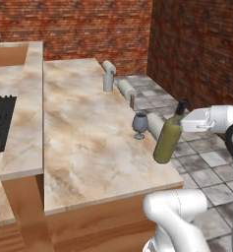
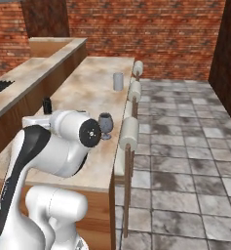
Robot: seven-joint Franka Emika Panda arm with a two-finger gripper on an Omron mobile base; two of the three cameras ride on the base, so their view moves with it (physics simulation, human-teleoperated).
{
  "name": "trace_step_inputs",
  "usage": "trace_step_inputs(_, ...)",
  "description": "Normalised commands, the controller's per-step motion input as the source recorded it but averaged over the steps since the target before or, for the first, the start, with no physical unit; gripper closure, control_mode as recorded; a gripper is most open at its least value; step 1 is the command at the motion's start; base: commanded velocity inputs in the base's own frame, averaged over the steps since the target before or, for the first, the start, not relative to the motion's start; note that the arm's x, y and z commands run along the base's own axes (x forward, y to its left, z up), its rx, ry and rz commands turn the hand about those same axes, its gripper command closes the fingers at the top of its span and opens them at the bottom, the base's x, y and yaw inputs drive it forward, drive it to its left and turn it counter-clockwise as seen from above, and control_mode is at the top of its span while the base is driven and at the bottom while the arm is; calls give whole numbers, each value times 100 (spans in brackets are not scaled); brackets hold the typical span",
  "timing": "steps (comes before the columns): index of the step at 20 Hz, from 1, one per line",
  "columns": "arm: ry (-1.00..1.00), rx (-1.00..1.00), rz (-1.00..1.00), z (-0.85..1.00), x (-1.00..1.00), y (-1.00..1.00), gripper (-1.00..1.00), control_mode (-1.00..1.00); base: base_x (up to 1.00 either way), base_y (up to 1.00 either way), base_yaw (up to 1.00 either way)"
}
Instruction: There is a wine glass and glass cup on the dining counter. Place the wine bottle next to the wine glass and the juice bottle next to the glass cup.
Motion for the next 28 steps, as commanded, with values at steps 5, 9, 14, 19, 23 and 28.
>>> trace_step_inputs(5, -11, -2, 19, 0, 14, -26, 100, -100, 0, 0, 0)
trace_step_inputs(9, -2, -8, 18, -12, 17, -24, 100, -100, 0, 0, 0)
trace_step_inputs(14, 14, -11, 8, -18, 31, -18, 100, -100, 0, 0, 0)
trace_step_inputs(19, 15, -1, 6, -13, 28, -17, 100, -100, 0, 0, 0)
trace_step_inputs(23, -2, 0, 7, -23, 14, -9, 100, -100, 0, 0, 0)
trace_step_inputs(28, -17, -1, 1, -30, 14, -4, 100, -100, 0, 0, 0)
